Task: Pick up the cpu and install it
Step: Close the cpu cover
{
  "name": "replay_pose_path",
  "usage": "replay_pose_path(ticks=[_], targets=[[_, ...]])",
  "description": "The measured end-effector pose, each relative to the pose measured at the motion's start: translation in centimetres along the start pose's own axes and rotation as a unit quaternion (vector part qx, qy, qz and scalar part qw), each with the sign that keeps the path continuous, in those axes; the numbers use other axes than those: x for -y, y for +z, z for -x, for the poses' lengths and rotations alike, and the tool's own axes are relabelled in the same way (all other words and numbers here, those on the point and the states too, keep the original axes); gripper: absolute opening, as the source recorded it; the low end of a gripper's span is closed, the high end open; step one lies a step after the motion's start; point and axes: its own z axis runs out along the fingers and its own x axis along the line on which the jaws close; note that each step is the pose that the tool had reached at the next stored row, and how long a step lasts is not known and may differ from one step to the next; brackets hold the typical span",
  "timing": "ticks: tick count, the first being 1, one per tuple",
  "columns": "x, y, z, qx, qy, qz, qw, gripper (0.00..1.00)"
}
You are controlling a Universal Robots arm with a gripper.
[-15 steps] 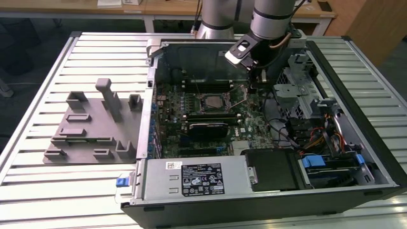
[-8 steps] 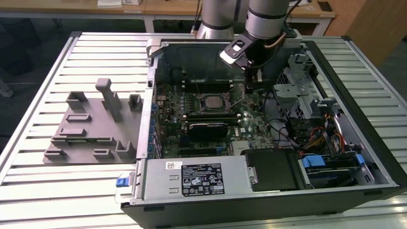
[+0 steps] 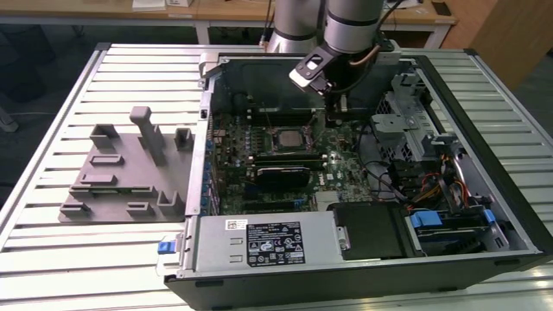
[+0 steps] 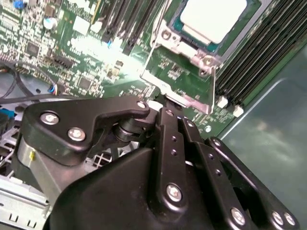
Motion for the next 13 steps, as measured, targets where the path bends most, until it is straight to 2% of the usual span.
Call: replay_pose_path(ticks=[13], targets=[[1.90,-0.05,0.02,0.0000,0.000,0.0000,1.0000,0.11]])
